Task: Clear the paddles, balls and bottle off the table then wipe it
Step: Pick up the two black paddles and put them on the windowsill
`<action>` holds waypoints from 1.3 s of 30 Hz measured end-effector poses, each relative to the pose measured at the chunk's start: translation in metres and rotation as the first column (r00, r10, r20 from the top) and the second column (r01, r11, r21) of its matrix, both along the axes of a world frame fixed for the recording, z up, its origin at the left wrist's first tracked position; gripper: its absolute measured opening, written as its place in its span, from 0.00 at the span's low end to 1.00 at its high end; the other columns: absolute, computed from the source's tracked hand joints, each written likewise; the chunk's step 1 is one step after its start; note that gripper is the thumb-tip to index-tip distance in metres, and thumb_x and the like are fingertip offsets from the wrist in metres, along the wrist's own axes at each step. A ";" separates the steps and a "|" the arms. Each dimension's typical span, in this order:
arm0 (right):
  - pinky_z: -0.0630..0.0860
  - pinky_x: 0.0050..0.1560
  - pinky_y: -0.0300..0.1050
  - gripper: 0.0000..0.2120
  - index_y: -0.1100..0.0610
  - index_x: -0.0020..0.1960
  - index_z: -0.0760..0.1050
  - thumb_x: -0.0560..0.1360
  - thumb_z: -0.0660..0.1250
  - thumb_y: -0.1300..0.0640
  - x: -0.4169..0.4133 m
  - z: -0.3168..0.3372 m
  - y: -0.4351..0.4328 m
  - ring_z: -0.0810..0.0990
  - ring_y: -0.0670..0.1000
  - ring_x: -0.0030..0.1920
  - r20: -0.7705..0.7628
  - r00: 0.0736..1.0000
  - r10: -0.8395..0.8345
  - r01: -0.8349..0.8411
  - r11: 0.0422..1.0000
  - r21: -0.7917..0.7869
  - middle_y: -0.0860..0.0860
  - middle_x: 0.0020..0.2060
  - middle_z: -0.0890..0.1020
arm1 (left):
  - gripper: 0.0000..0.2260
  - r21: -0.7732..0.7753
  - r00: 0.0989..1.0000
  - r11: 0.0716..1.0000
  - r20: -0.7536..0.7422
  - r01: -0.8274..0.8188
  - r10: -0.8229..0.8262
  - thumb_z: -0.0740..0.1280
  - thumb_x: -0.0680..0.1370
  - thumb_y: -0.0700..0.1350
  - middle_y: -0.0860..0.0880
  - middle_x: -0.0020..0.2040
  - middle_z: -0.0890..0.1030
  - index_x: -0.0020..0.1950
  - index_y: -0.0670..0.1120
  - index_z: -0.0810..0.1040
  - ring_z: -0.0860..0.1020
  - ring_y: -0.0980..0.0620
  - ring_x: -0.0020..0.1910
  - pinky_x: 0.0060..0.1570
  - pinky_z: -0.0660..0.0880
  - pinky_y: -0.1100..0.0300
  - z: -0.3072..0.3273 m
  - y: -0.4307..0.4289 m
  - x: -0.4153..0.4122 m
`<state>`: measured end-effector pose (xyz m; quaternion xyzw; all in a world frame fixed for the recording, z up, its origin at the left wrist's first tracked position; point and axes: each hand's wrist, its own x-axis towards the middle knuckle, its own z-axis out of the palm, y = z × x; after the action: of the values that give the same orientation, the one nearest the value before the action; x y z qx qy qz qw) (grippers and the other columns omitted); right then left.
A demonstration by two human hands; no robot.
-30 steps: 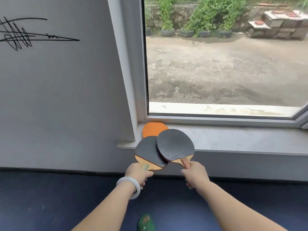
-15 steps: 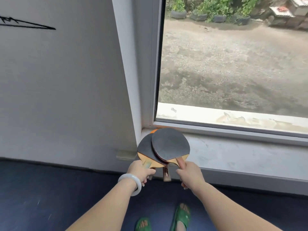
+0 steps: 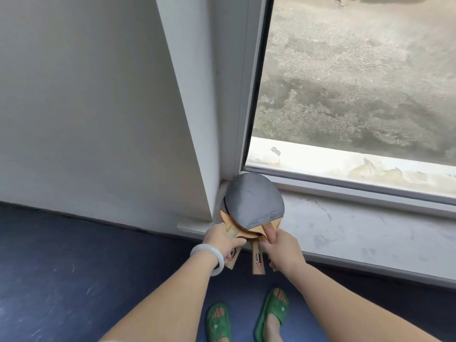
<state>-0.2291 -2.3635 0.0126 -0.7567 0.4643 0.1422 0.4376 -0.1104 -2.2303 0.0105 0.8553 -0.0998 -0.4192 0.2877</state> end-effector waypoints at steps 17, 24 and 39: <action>0.81 0.38 0.56 0.14 0.54 0.42 0.68 0.74 0.71 0.48 -0.002 -0.004 0.014 0.81 0.61 0.31 -0.025 0.999 0.037 -0.037 0.999 -0.023 0.56 0.37 0.80 | 0.19 0.011 0.993 0.994 0.044 0.113 -0.113 0.74 0.73 0.47 0.51 0.54 0.77 0.62 0.48 0.75 0.75 0.52 0.51 0.50 0.70 0.60 -0.004 0.025 -0.004; 0.72 0.46 0.49 0.15 0.54 0.46 0.69 0.74 0.71 0.46 -0.007 -0.003 0.014 0.78 0.57 0.48 -0.003 0.996 0.092 -0.092 0.994 -0.050 0.53 0.45 0.80 | 0.34 0.002 0.996 0.996 -0.017 0.088 -0.088 0.75 0.72 0.44 0.48 0.69 0.74 0.76 0.49 0.66 0.74 0.48 0.65 0.64 0.73 0.52 -0.007 0.029 -0.006; 0.65 0.43 0.46 0.14 0.52 0.43 0.66 0.75 0.71 0.50 -0.015 -0.003 0.026 0.74 0.54 0.45 0.064 0.995 0.075 -0.071 0.995 -0.071 0.51 0.43 0.77 | 0.31 -0.039 0.994 0.993 -0.014 0.110 -0.111 0.75 0.73 0.43 0.50 0.54 0.76 0.74 0.48 0.69 0.78 0.55 0.42 0.40 0.78 0.63 0.002 0.026 -0.020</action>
<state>-0.2441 -2.3377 0.0098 -0.7921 0.4261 0.1168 0.4212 -0.1300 -2.2042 0.0121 0.8393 -0.1527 -0.4395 0.2811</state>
